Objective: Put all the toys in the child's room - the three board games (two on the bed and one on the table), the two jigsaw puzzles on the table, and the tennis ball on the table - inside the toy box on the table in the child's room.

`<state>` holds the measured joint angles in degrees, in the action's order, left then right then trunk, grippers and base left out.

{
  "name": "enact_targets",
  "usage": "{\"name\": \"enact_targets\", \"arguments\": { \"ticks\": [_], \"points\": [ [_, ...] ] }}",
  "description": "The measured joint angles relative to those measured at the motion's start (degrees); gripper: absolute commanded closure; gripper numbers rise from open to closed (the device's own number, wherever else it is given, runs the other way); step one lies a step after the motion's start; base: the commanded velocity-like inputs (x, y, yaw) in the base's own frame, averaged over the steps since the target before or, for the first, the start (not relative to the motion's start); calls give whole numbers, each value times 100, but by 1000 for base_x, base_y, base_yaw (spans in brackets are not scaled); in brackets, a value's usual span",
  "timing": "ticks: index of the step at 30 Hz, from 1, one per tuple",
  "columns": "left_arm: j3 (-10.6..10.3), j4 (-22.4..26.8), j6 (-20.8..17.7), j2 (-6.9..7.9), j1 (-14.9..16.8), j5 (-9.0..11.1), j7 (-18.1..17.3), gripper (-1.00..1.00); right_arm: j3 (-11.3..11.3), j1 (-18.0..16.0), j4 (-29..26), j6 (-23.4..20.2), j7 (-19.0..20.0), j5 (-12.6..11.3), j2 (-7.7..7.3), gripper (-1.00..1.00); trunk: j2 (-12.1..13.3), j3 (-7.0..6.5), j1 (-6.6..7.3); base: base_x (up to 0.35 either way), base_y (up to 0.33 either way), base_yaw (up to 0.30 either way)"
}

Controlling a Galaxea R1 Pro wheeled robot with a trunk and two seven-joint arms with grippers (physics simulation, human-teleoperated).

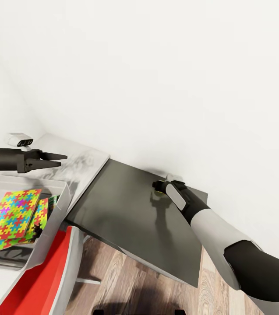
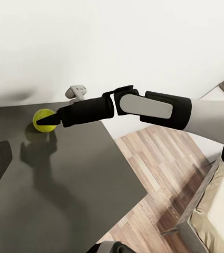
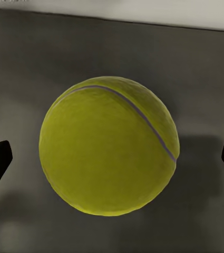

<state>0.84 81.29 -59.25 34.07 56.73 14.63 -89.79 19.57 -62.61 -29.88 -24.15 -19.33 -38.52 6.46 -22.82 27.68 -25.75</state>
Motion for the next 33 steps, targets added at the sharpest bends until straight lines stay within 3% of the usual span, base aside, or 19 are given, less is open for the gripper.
{"name": "enact_targets", "arguments": {
  "ticks": [33],
  "points": [
    [-32, 1, 0, 0, 0, -4, 0, -100, -24, -9, -1, 9, -3, 0, 15, -100, 0, 0, 0, 0, 0, 0]
  ]
}}
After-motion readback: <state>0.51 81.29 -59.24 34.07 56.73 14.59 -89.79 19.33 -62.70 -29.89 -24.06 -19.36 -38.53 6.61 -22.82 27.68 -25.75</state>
